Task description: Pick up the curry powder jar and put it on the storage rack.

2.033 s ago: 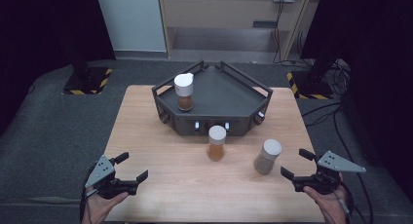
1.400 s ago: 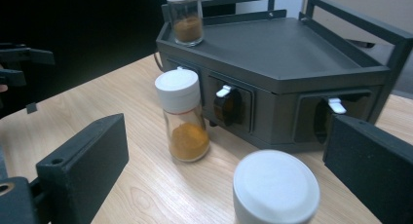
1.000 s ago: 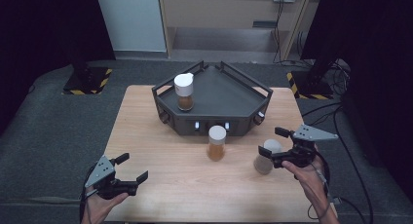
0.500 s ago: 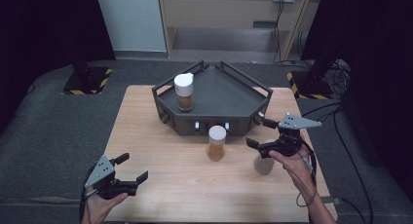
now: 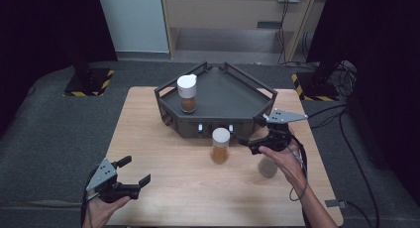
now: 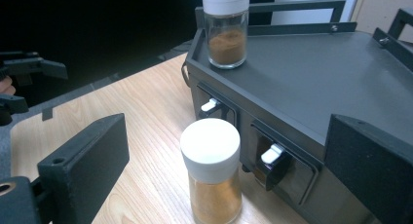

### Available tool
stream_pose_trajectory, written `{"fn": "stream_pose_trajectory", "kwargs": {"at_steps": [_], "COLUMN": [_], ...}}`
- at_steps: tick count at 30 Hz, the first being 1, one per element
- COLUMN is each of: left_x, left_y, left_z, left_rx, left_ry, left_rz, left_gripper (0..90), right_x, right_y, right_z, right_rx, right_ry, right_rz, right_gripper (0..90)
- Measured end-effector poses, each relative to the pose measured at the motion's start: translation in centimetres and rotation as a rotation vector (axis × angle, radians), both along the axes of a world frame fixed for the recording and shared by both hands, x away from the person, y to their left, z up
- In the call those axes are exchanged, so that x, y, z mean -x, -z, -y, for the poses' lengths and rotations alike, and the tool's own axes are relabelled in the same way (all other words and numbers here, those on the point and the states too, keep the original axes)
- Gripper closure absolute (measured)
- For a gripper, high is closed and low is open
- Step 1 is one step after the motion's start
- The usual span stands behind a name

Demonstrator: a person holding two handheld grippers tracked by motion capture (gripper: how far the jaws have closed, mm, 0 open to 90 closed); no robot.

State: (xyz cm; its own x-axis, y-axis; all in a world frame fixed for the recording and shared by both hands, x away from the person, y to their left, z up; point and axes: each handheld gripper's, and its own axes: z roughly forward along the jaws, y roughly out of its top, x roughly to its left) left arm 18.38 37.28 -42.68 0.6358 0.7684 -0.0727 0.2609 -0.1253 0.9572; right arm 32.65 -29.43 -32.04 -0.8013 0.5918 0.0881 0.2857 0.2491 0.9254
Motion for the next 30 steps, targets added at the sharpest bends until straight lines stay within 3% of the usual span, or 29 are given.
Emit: {"fn": "stream_pose_trajectory", "kwargs": {"at_steps": [30], "left_x": [-0.1], "left_y": [0.0], "left_z": [0.0], "left_rx": [-0.001], "left_ry": [0.006], "left_rz": [-0.005], "left_gripper": [1.4], "right_x": [-3.3], "right_y": [2.9], "right_z": [-6.0], "right_rx": [0.078], "right_ry": [-0.021], "right_rz": [-0.054], "right_gripper": [4.6]}}
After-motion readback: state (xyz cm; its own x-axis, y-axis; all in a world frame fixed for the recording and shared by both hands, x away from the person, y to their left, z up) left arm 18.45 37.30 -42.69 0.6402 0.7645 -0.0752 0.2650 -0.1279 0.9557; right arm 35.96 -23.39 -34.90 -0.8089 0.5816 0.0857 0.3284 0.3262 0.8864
